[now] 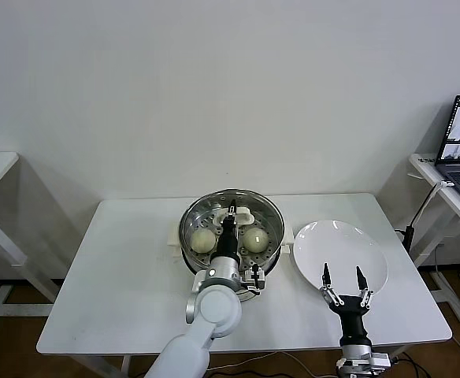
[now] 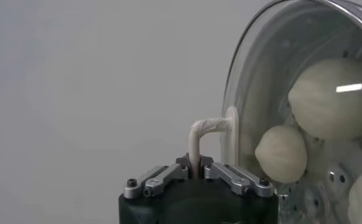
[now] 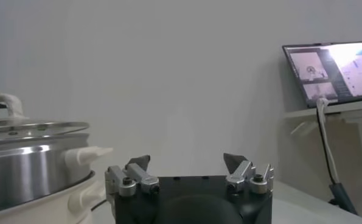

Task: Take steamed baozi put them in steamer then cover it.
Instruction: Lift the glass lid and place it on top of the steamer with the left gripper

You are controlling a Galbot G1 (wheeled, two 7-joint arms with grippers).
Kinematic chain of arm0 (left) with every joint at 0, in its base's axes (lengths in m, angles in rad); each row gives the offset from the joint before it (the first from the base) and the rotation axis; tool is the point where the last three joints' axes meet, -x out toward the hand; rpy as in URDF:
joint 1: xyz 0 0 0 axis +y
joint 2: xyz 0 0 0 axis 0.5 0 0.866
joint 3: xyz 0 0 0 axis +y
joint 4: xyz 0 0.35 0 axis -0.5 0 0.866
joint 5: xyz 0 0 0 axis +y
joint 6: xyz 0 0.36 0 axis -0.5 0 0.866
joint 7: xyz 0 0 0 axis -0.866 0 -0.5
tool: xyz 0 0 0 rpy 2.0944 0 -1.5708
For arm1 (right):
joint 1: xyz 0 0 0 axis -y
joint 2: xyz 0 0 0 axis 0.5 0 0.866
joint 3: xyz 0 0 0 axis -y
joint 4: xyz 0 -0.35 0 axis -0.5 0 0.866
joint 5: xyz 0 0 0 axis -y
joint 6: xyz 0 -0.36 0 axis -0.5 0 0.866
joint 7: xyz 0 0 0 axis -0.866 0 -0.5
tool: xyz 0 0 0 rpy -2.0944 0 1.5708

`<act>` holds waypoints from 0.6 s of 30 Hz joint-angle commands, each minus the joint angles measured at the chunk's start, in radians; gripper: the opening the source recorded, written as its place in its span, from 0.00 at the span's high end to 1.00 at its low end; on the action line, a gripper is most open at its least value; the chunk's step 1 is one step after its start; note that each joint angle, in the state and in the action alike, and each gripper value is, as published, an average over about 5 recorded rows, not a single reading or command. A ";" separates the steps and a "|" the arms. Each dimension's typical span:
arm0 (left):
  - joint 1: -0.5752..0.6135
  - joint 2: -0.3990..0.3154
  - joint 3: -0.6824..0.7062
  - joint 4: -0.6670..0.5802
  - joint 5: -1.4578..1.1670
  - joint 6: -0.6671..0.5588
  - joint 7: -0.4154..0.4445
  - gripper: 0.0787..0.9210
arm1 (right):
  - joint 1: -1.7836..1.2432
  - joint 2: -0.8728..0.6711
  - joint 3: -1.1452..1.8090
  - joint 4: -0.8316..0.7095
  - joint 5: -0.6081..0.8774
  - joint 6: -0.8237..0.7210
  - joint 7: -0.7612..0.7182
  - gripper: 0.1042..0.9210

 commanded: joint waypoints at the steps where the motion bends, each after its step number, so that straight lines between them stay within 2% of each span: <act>1: 0.004 -0.001 -0.001 0.005 0.010 -0.006 -0.003 0.86 | 0.001 -0.001 0.000 -0.002 0.000 0.000 -0.001 0.12; 18: 0.005 -0.001 -0.005 0.021 0.013 -0.019 -0.003 0.86 | 0.000 0.002 -0.002 -0.003 -0.005 0.005 -0.003 0.12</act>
